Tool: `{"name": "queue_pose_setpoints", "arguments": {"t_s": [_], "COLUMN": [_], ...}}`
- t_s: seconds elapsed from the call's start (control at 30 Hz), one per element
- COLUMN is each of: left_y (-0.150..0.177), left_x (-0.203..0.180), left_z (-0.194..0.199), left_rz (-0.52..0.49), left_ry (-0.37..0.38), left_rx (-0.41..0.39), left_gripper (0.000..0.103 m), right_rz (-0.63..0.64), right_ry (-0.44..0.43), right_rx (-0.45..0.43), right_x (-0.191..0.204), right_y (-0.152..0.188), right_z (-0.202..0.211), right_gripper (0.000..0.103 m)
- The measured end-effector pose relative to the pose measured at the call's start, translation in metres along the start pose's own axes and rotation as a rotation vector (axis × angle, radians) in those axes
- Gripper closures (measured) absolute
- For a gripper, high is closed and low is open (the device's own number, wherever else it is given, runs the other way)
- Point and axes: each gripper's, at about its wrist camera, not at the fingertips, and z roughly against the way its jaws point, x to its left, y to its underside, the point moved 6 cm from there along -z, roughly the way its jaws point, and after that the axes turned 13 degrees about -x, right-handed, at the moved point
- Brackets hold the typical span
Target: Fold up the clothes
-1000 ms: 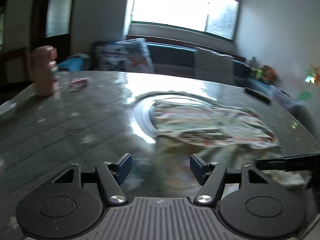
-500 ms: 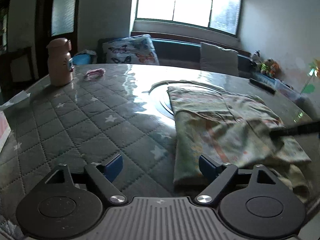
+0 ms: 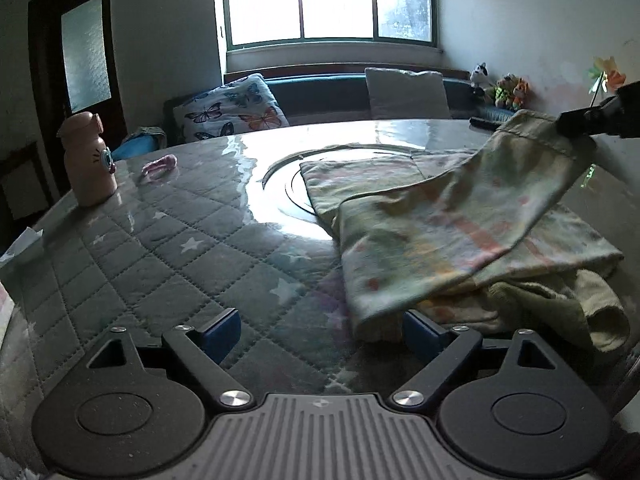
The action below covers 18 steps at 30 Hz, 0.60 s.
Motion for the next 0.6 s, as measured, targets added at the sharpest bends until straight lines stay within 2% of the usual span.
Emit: {"name": "queue_pose_setpoints", "arguments": {"t_s": [0.23,0.47,0.6], "left_y": [0.002,-0.014,-0.033], "left_x": [0.003,0.015,0.020], "left_z": [0.001,0.015,0.015], "left_rz": [-0.024,0.000,0.042], "left_ry": [-0.005,0.035,0.063], "left_rx": [0.011,-0.004,-0.033], "left_gripper": [0.013,0.015,0.032], "right_rz": [-0.038,-0.016,0.022], "right_ry": [0.079,0.139,0.152], "right_rx": [0.077,0.180,0.151], "right_x": [-0.027,-0.045,-0.048], "right_y": [0.035,0.062,0.054], "right_z": [-0.007,-0.017,-0.016], "right_gripper": [0.099,0.096,0.095]}}
